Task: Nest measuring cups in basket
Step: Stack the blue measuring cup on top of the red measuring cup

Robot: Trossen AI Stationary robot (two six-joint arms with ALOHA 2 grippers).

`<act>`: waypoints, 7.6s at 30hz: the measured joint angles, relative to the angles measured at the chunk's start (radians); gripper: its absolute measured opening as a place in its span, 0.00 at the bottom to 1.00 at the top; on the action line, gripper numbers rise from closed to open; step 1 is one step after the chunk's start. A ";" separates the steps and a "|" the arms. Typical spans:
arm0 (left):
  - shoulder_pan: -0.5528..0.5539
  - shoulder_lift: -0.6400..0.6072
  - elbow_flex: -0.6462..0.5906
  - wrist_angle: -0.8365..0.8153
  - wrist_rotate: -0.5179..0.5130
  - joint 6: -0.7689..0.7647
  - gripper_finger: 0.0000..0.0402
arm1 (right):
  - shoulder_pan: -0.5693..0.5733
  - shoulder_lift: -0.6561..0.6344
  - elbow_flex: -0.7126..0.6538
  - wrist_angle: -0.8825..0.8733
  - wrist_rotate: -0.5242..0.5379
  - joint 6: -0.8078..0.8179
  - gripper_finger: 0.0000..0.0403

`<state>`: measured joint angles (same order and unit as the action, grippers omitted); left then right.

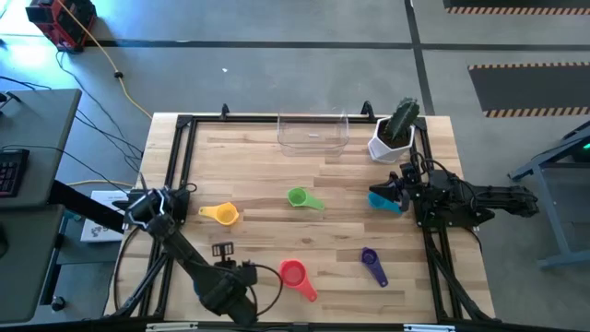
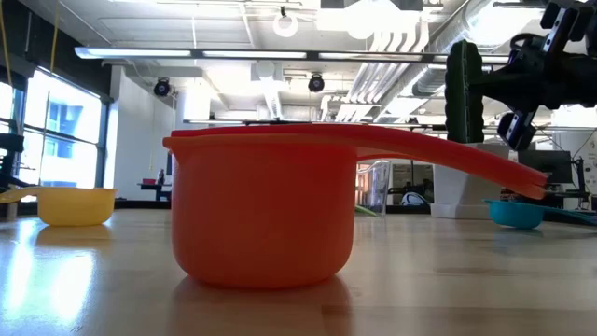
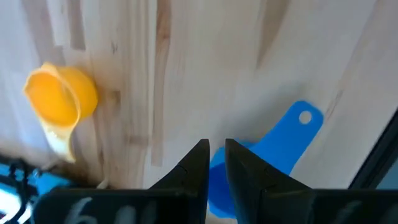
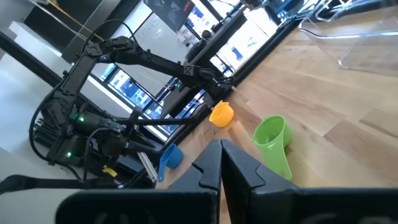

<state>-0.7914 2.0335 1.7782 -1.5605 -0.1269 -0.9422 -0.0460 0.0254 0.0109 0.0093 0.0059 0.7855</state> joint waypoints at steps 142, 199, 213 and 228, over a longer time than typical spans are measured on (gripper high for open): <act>-0.045 -0.289 -0.639 0.468 0.122 0.081 0.02 | 0.000 0.002 0.000 0.000 0.001 -0.114 0.00; 0.276 -0.288 -0.361 0.806 -0.100 0.903 0.00 | 0.000 0.002 0.000 0.000 0.000 -0.139 0.00; 0.321 -0.270 -0.360 0.916 -0.050 1.135 0.00 | 0.000 0.002 0.000 -0.001 -0.006 -0.139 0.00; 0.334 -0.170 -0.361 0.950 -0.004 1.172 0.00 | 0.000 0.020 0.000 -0.002 -0.009 -0.136 0.00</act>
<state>-0.4572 1.8636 1.4174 -0.6104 -0.1310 0.2301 -0.0456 0.0455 0.0112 0.0074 -0.0036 0.6495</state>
